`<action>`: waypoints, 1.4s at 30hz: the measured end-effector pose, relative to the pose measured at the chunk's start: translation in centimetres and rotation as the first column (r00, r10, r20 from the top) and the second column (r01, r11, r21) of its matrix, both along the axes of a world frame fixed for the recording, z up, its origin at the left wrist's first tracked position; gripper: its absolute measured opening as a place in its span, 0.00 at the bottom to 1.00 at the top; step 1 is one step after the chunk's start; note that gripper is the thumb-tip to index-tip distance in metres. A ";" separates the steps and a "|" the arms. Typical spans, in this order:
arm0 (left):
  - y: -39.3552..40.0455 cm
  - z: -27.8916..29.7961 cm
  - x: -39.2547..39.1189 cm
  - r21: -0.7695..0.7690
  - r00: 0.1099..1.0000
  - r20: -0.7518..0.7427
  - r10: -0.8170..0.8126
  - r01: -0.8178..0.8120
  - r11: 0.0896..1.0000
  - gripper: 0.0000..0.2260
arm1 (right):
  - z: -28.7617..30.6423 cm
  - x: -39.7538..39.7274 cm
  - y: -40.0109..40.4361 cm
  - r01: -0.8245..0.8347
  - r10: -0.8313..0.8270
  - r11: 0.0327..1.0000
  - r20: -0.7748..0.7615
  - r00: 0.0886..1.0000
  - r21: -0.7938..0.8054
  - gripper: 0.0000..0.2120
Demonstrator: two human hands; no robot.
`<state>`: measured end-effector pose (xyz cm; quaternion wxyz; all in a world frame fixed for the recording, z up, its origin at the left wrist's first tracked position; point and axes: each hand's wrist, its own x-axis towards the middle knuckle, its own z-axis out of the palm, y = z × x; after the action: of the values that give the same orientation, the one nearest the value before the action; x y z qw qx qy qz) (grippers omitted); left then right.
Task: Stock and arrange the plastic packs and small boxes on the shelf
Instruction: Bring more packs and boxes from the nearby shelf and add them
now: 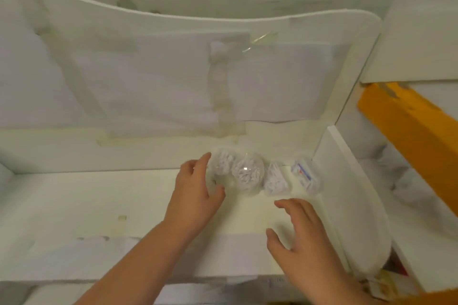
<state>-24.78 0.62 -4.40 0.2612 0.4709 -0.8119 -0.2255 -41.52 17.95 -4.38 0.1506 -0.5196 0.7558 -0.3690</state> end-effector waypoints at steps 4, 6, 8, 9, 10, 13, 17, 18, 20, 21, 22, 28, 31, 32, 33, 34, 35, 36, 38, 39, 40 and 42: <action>-3.0 -1.0 -0.7 -0.046 0.991 -0.020 -0.131 0.130 0.990 0.31 | -0.4 0.9 -1.5 0.097 -0.097 0.995 -0.030 0.995 -0.005 0.23; -3.5 -1.4 -1.0 -0.044 0.986 -0.048 -0.159 0.157 0.987 0.31 | -0.3 1.2 -2.4 0.149 -0.149 0.989 -0.025 0.988 -0.013 0.24; -3.7 -1.7 -1.2 -0.027 0.981 -0.102 -0.167 0.165 0.986 0.30 | -0.4 1.5 -3.3 0.175 -0.176 0.984 -0.026 0.984 -0.030 0.24; -3.7 -1.8 -1.4 -0.015 0.977 -0.132 -0.168 0.167 0.986 0.29 | -0.4 1.6 -3.7 0.181 -0.182 0.983 -0.027 0.983 -0.036 0.25; -3.7 -1.9 -1.6 -0.006 0.973 -0.159 -0.166 0.167 0.986 0.29 | -0.4 1.8 -4.2 0.185 -0.187 0.982 -0.027 0.982 -0.042 0.25; -4.0 -2.0 -1.6 -0.007 0.967 -0.201 -0.157 0.159 0.987 0.28 | -0.3 2.3 -5.8 0.203 -0.206 0.977 -0.042 0.978 -0.068 0.29; -4.3 -2.0 -0.2 -0.046 0.957 -0.209 -0.202 0.196 0.979 0.29 | 0.0 2.8 -8.1 0.235 -0.242 0.968 -0.081 0.967 -0.092 0.34; -4.4 -1.9 0.3 -0.059 0.954 -0.217 -0.205 0.197 0.979 0.29 | 0.0 2.8 -8.7 0.241 -0.249 0.966 -0.089 0.964 -0.092 0.35; -4.6 -1.8 1.3 -0.073 0.952 -0.227 -0.206 0.194 0.978 0.29 | -0.1 2.9 -9.7 0.242 -0.251 0.966 -0.101 0.963 -0.093 0.37; -4.5 -1.6 1.7 -0.074 0.951 -0.227 -0.209 0.198 0.977 0.29 | -0.2 2.9 -10.1 0.239 -0.248 0.967 -0.107 0.963 -0.089 0.37; -4.5 -1.5 2.1 -0.069 0.951 -0.225 -0.214 0.203 0.977 0.29 | -0.4 2.9 -10.5 0.238 -0.246 0.968 -0.112 0.963 -0.083 0.37; -4.2 -0.3 4.4 -0.063 0.950 -0.222 -0.219 0.210 0.976 0.29 | -1.0 3.2 -11.5 0.225 -0.237 0.969 -0.115 0.965 -0.105 0.34; -3.8 0.5 4.8 -0.098 0.938 -0.242 -0.247 0.230 0.968 0.29 | -0.6 3.8 -10.4 0.229 -0.241 0.961 -0.067 0.968 -0.153 0.34; -3.6 0.7 4.8 -0.108 0.933 -0.252 -0.258 0.238 0.965 0.29 | -0.3 4.0 -9.7 0.230 -0.242 0.958 -0.050 0.969 -0.171 0.34; -3.4 1.0 4.8 -0.120 0.927 -0.260 -0.271 0.248 0.961 0.29 | -0.1 4.3 -8.9 0.231 -0.241 0.955 -0.036 0.970 -0.185 0.34; -3.0 1.2 4.6 -0.132 0.921 -0.266 -0.285 0.259 0.957 0.29 | 0.3 4.5 -7.9 0.232 -0.240 0.953 -0.023 0.970 -0.193 0.34; -2.6 1.4 4.4 -0.139 0.914 -0.273 -0.302 0.273 0.952 0.29 | 0.6 4.7 -6.9 0.237 -0.243 0.951 -0.007 0.970 -0.199 0.34; -2.1 1.6 4.1 -0.142 0.905 -0.282 -0.319 0.290 0.946 0.29 | 0.9 4.8 -5.8 0.253 -0.257 0.946 0.007 0.966 -0.205 0.33; -0.9 2.1 3.4 -0.152 0.886 -0.294 -0.359 0.328 0.933 0.28 | 1.5 4.9 -3.4 0.311 -0.314 0.925 0.020 0.949 -0.219 0.33; -0.2 2.3 2.9 -0.159 0.876 -0.294 -0.382 0.349 0.924 0.28 | 1.7 4.9 -2.1 0.344 -0.349 0.912 0.022 0.937 -0.223 0.34; 0.6 2.6 2.4 -0.166 0.867 -0.292 -0.405 0.371 0.914 0.28 | 1.9 4.9 -0.7 0.370 -0.376 0.900 0.017 0.926 -0.228 0.34; 2.5 3.1 1.3 -0.173 0.846 -0.285 -0.450 0.416 0.893 0.28 | 2.2 4.7 2.3 0.391 -0.403 0.892 -0.006 0.915 -0.225 0.34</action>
<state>-23.47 3.10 -1.29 0.3550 0.2186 -0.8551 -0.3083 -36.78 20.27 -2.22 -0.0060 -0.3772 0.8041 -0.4593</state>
